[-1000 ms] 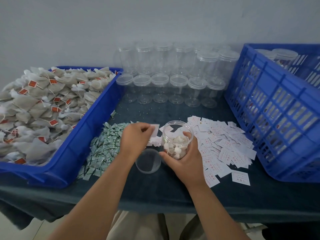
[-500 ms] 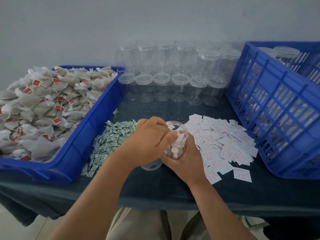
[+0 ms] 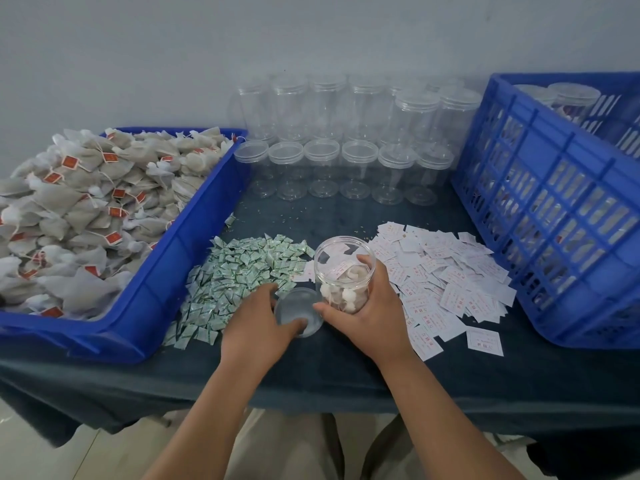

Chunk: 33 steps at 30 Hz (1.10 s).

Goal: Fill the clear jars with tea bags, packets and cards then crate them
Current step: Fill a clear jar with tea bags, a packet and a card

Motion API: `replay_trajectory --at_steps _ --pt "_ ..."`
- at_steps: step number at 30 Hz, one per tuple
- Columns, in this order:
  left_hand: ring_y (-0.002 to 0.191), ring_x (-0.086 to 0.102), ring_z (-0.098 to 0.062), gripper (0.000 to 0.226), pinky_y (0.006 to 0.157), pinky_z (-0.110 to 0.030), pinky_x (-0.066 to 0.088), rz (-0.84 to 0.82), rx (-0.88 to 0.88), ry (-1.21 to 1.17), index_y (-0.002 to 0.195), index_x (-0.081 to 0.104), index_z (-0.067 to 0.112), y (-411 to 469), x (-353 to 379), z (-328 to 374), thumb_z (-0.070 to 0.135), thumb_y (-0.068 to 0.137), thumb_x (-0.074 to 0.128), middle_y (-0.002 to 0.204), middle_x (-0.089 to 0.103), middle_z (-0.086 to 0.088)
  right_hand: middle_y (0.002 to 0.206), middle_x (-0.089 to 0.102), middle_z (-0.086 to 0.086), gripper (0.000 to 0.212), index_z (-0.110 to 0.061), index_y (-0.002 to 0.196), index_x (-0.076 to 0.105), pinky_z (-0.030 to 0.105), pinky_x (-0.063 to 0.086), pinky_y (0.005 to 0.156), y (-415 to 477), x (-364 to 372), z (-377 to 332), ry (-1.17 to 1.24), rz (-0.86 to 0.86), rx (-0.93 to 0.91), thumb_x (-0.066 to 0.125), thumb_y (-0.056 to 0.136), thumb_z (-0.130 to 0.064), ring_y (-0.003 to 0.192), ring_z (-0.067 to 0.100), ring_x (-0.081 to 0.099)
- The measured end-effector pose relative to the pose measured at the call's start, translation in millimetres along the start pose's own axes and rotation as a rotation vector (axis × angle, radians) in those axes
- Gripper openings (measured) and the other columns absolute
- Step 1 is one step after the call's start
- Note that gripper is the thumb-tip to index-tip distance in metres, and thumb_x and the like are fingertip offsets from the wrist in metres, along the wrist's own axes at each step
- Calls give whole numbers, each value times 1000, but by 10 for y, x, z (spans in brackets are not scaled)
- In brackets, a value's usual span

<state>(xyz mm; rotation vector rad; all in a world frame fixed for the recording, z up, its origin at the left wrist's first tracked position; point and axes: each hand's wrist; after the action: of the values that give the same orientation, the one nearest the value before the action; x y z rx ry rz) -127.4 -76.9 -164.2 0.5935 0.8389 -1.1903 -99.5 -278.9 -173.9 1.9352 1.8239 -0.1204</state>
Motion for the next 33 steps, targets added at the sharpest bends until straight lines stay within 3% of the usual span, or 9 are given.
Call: replay_trajectory --at_steps 3,6,9,15,18,21,26,30,33 --pt "107 65 -15 81 82 -34 50 -64 -71 -49 143 53 30 70 -9 22 51 73 87 118 65 13 127 59 -39 96 -56 136 38 15 53 90 -16 -10 -18 20 3 -4 89 57 -73 117 -10 63" --pt "87 69 -17 36 73 -37 55 -47 -93 -200 104 69 25 110 -10 -9 47 79 83 90 71 10 129 55 -43 98 -52 139 39 4 47 89 -14 -17 -20 43 21 -17 88 56 -72 118 -13 60" --pt "73 64 -17 26 61 -34 46 85 -71 -434 84 62 27 113 -129 28 50 88 74 75 67 12 128 58 -36 97 -48 139 42 9 49 93 -14 -20 6 64 4 -37 89 56 -70 120 -6 62" --pt "112 70 -9 20 96 -47 57 -39 249 -781 101 57 50 35 -475 568 60 87 68 122 73 15 138 60 -31 102 -47 145 43 14 50 101 -30 -6 27 48 -173 -136 96 59 -65 130 -3 60" --pt "129 56 1 57 102 -30 48 -75 495 -527 138 48 57 -37 -566 730 68 85 65 132 61 26 132 66 -28 95 -49 143 47 26 58 96 -11 18 30 2 -196 -176 96 63 -65 123 0 65" --pt "140 35 4 85 113 -30 36 -144 592 -76 147 47 49 -57 -544 842 86 72 66 143 42 32 118 69 -20 71 -41 129 54 41 62 82 51 47 56 -26 -185 -209 92 71 -58 107 8 71" --pt "133 41 -17 80 106 -35 45 -33 570 299 146 36 41 -162 -393 964 77 81 64 146 40 17 101 68 -13 43 -40 118 57 55 59 78 57 81 120 47 -190 -207 75 83 -56 90 20 69" --pt "127 45 -25 79 94 -40 51 62 478 493 150 29 33 -208 -227 1056 72 88 59 146 39 3 90 65 -20 24 -42 113 56 32 54 70 32 57 100 76 -183 -202 68 93 -51 78 10 64" --pt "122 48 -27 81 93 -41 50 62 495 508 144 35 32 -201 -214 1087 83 83 51 140 44 1 100 63 -31 41 -54 116 48 14 49 72 48 25 92 4 -202 -191 73 85 -43 87 0 65"
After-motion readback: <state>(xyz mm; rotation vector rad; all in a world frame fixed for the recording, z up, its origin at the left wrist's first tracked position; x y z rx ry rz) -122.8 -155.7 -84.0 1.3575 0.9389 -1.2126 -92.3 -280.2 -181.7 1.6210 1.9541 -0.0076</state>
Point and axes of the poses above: each hand's wrist, its own y-axis towards the middle knuckle, its own x-axis out of the palm, z = x × y
